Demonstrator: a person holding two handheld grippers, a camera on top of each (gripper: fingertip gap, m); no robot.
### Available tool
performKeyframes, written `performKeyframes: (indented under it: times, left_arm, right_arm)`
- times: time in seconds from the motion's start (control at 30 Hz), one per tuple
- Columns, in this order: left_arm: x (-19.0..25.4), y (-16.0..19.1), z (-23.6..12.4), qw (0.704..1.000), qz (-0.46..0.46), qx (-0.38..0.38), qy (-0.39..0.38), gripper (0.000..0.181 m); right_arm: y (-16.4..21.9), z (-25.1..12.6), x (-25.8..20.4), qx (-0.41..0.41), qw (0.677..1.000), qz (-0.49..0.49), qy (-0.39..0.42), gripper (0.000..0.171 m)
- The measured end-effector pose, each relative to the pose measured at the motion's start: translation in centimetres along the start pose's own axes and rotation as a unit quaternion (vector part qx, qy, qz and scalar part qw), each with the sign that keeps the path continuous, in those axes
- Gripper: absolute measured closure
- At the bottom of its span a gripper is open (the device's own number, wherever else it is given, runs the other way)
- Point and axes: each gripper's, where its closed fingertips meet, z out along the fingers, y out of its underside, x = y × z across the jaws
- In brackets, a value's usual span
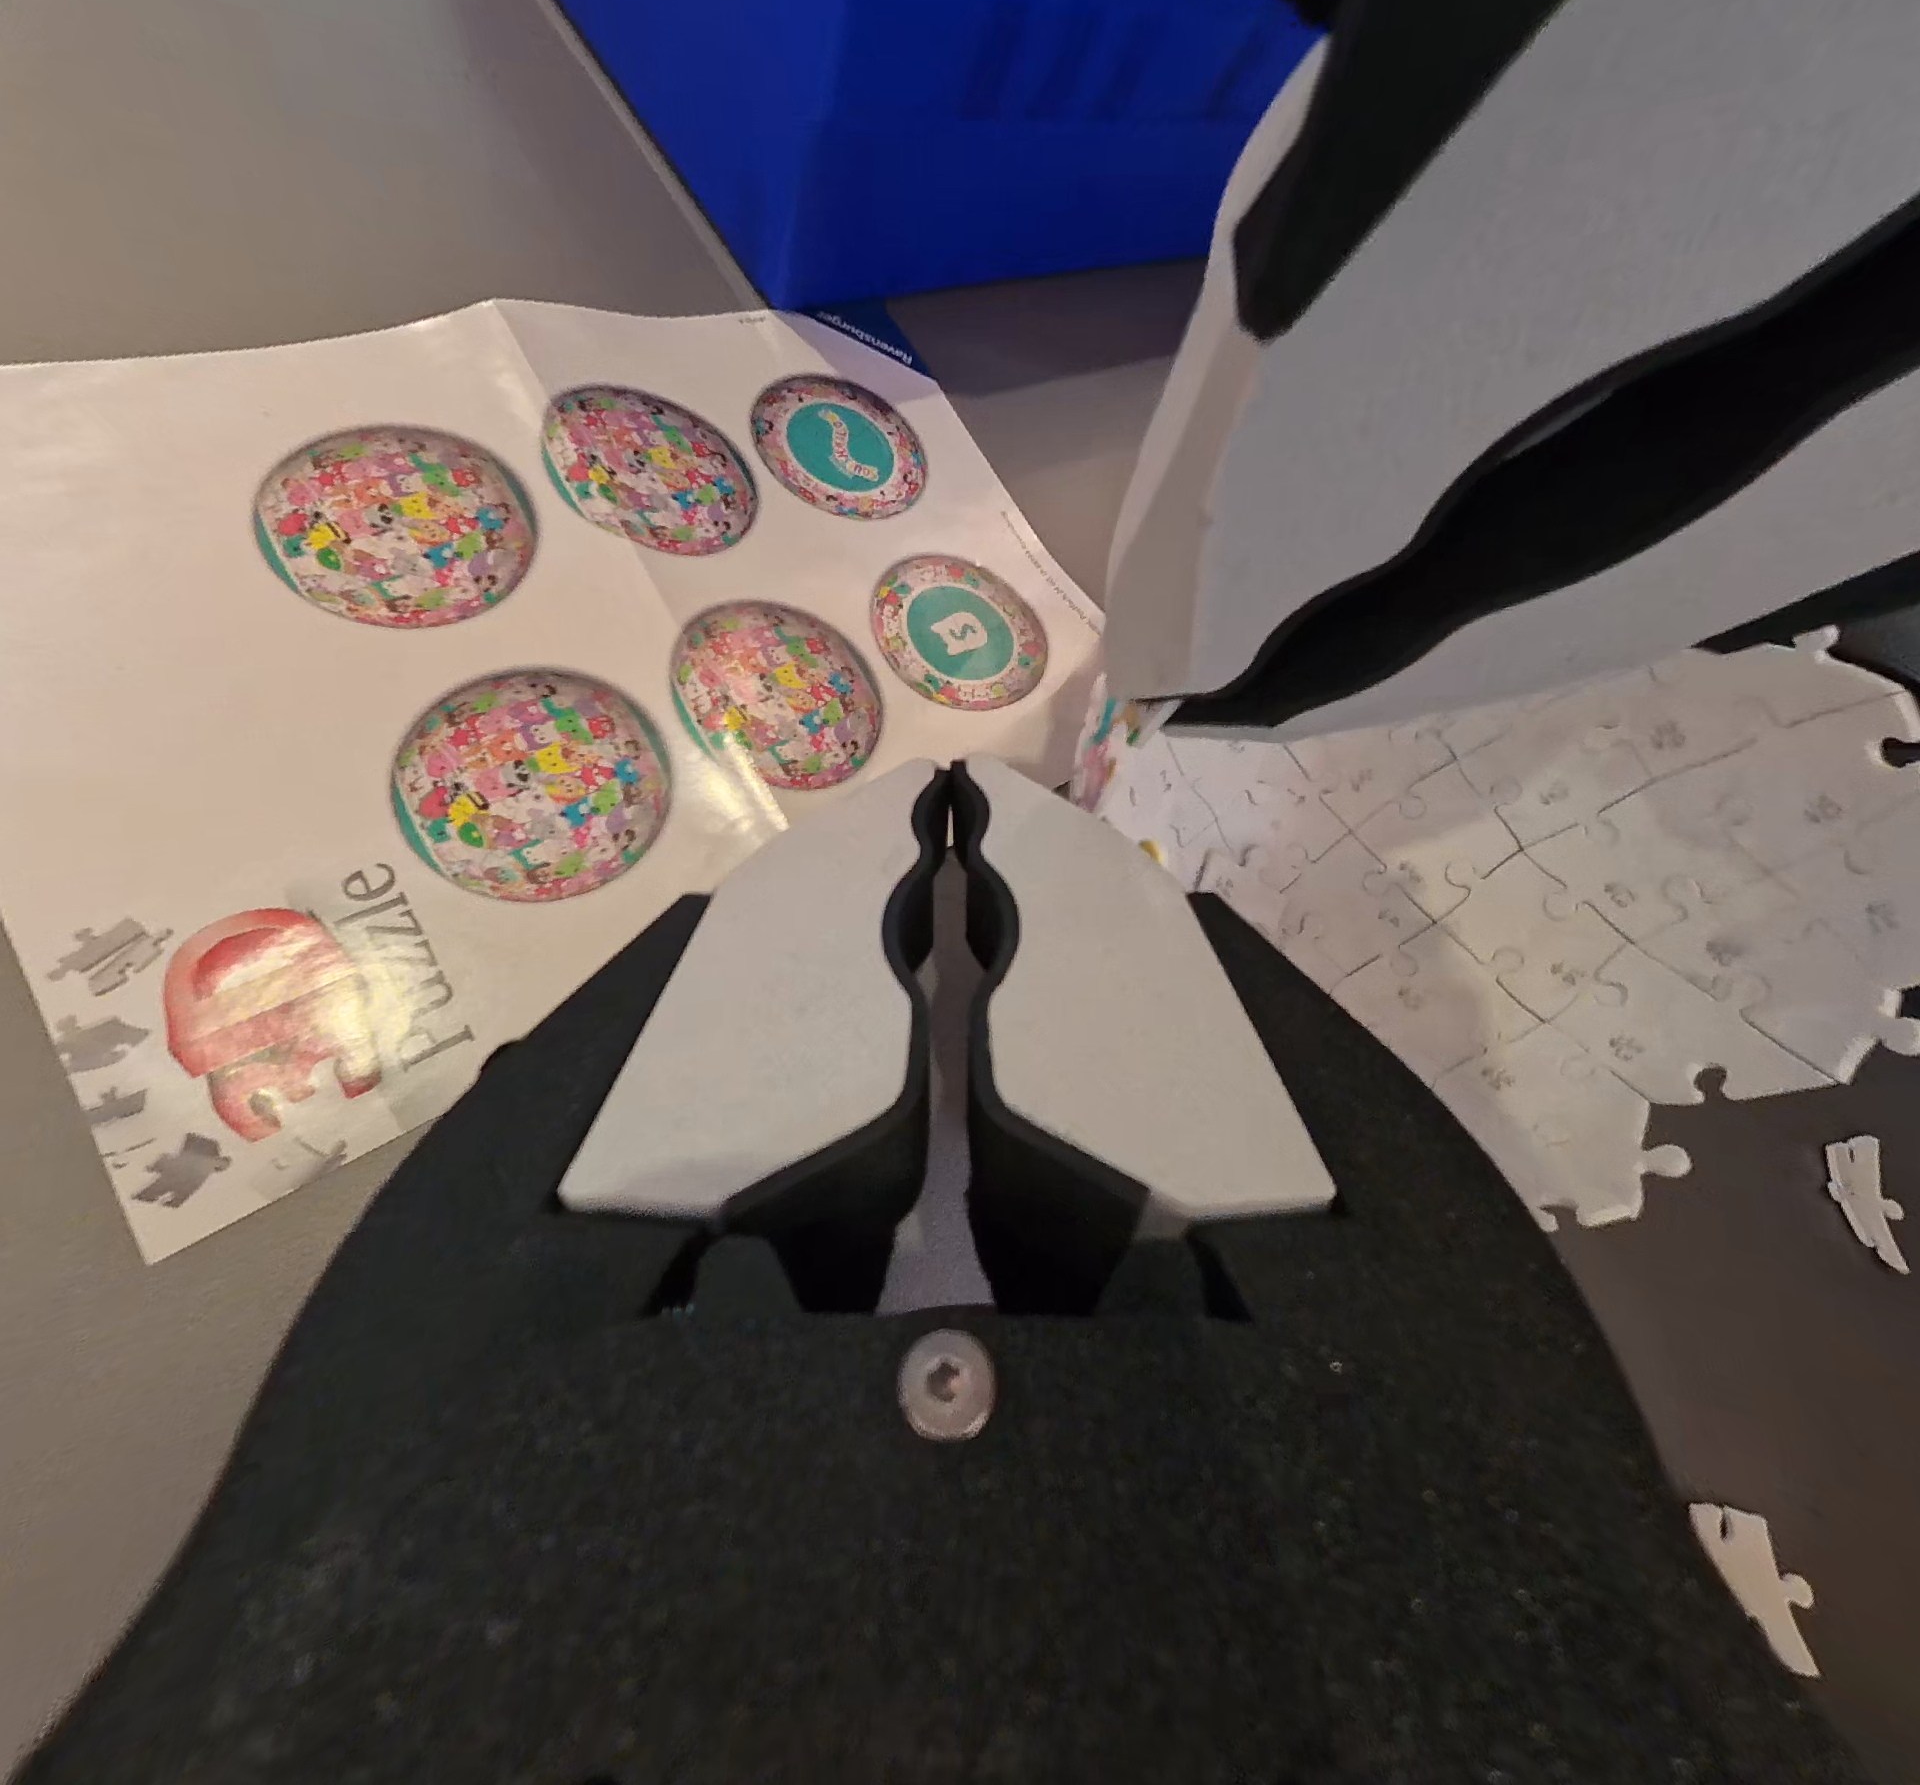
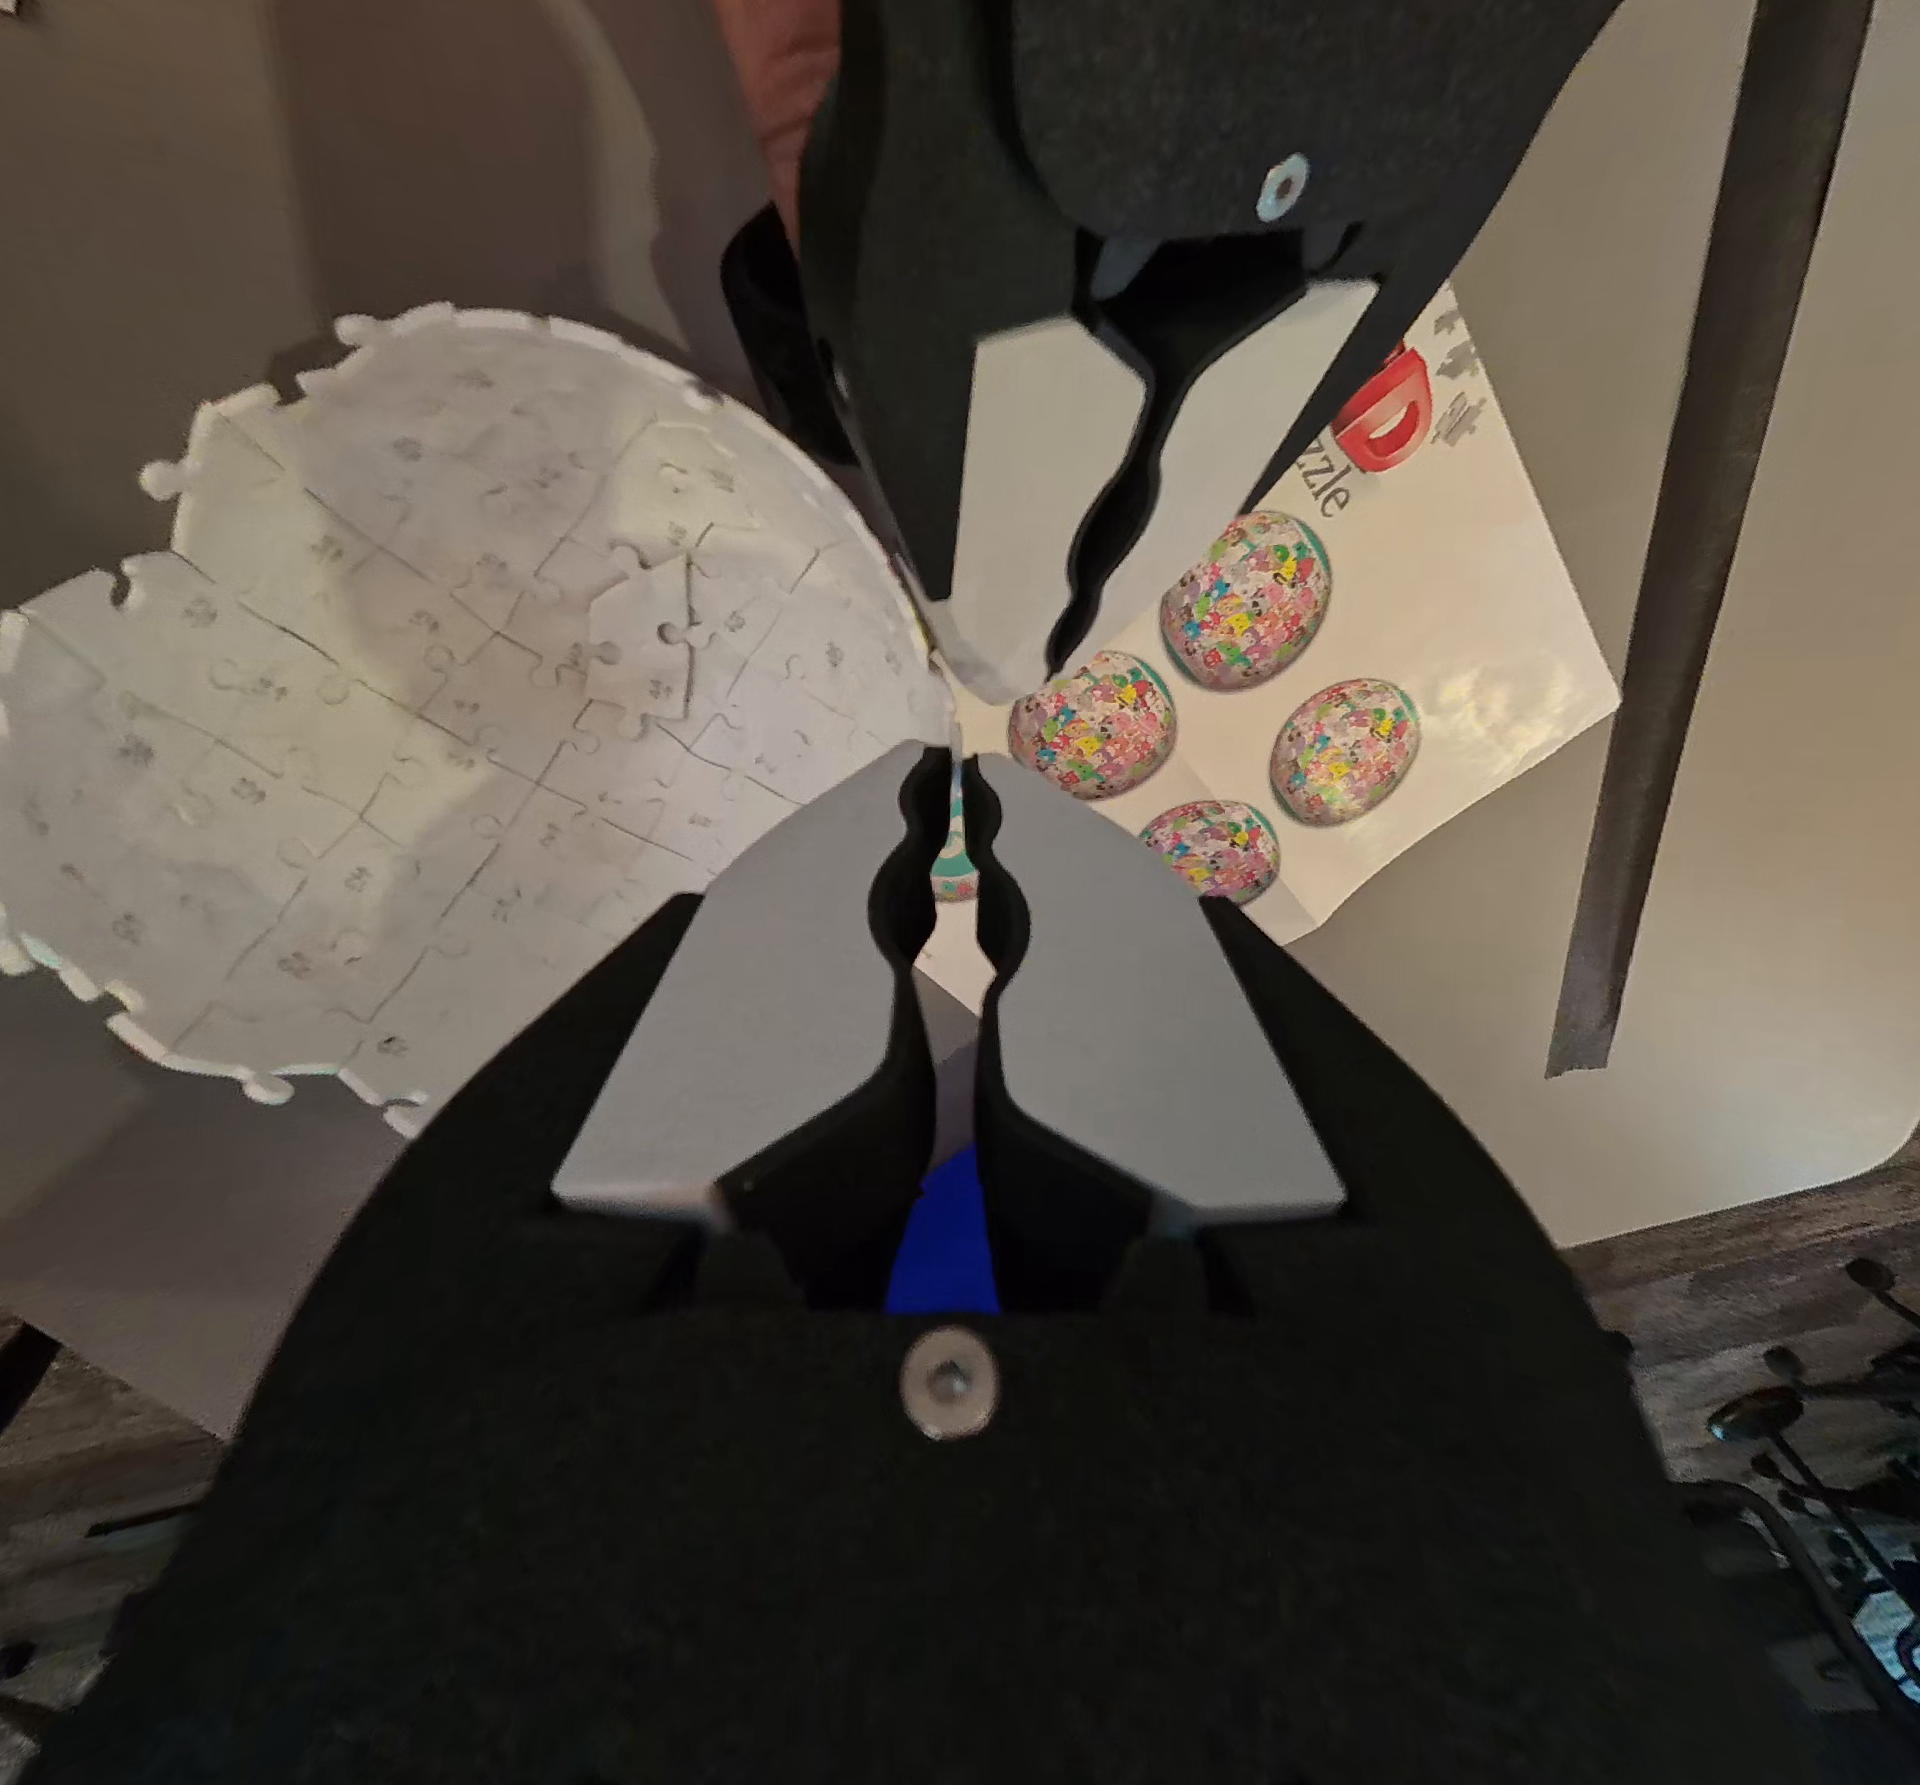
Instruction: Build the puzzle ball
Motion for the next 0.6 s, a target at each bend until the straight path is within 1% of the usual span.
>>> performKeyframes:
  times: [0.17, 0.47, 0.6]
  left_arm:
    - [-0.36, 0.03, -0.06, 1.0, -0.012, 0.0, -0.004, 0.181]
    - [-0.41, 0.39, 0.26, 1.0, -0.008, -0.014, -0.011, 0.181]
    - [-0.48, 0.38, 0.26, 1.0, -0.011, -0.014, -0.012, 0.181]
  right_arm:
    - [0.08, -0.08, -0.09, -0.003, 1.0, -0.011, 0.004, 0.169]
    - [0.02, -0.12, -0.05, -0.003, 1.0, -0.024, 0.015, 0.169]
    - [-0.49, -0.81, 0.14, 0.014, 0.999, -0.036, 0.025, 0.161]
